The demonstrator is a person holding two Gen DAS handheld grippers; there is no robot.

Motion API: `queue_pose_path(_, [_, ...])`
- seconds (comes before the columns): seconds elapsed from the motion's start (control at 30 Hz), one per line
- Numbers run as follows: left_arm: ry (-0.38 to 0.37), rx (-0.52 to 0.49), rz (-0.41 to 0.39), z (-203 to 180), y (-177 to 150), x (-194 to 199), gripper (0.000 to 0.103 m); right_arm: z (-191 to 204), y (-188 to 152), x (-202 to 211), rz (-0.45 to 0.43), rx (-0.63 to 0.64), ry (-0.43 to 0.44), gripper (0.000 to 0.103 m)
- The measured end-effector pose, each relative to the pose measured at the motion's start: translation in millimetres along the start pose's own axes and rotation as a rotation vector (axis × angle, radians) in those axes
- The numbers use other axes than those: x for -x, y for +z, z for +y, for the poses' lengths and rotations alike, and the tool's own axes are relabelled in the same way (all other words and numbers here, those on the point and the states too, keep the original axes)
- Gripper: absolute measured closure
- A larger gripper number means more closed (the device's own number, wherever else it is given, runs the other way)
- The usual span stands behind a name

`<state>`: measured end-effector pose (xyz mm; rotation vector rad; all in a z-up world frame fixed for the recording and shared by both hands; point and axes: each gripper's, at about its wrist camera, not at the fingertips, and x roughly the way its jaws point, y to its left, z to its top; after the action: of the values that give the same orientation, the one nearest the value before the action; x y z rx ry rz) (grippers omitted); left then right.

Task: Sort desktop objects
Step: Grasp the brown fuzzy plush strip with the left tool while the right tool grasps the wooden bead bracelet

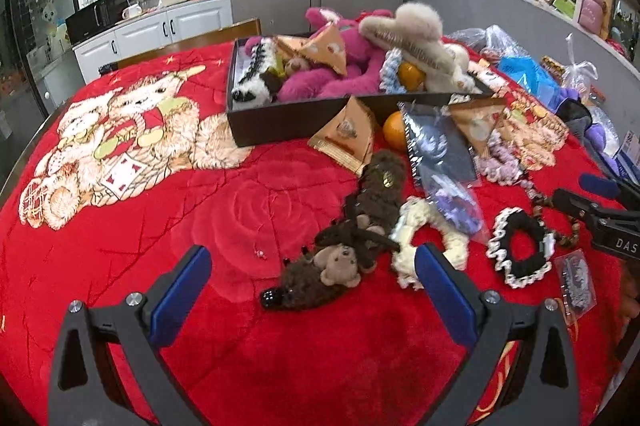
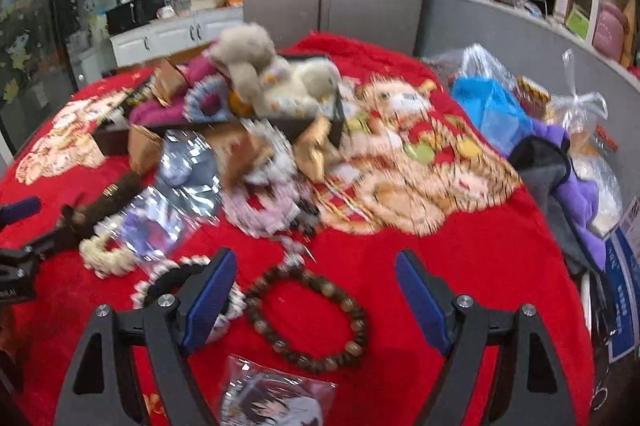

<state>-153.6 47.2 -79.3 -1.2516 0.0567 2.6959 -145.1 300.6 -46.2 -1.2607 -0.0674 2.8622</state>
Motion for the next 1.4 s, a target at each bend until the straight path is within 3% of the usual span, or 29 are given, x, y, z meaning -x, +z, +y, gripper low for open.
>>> queue_pose_path(0.23, [0.018,0.012,0.026,5,-4,-13,0.001,-10,-11,-21,0.106,-0.024,-0.008,0.019])
queue_pose_path(0.57, [0.024,0.044,0.089,15,-4,-30,0.002,-10,-17,-27,0.13,-0.035,-0.002,0.02])
queue_pose_path(0.67, [0.031,0.034,0.084,12,-4,-29,0.01,-11,-17,-27,0.132,-0.041,0.003,0.029])
queue_pose_path(0.7, [0.027,0.028,0.078,12,-5,-28,0.013,-11,-17,-26,0.128,-0.039,0.002,0.037])
queue_pose_path(0.83, [0.022,-0.013,0.062,5,-5,-23,0.042,-7,-15,-23,0.113,-0.019,0.008,0.069])
queue_pose_path(0.97, [0.018,-0.027,0.057,2,-5,-21,0.052,-7,-14,-22,0.098,-0.015,-0.013,0.09])
queue_pose_path(1.3, [-0.019,0.001,0.027,5,-5,-8,0.059,-5,-7,-9,0.035,-0.044,0.028,0.091])
queue_pose_path(1.4, [-0.032,0.0,0.012,4,-4,-2,0.066,-5,-6,-5,0.015,-0.051,0.05,0.091])
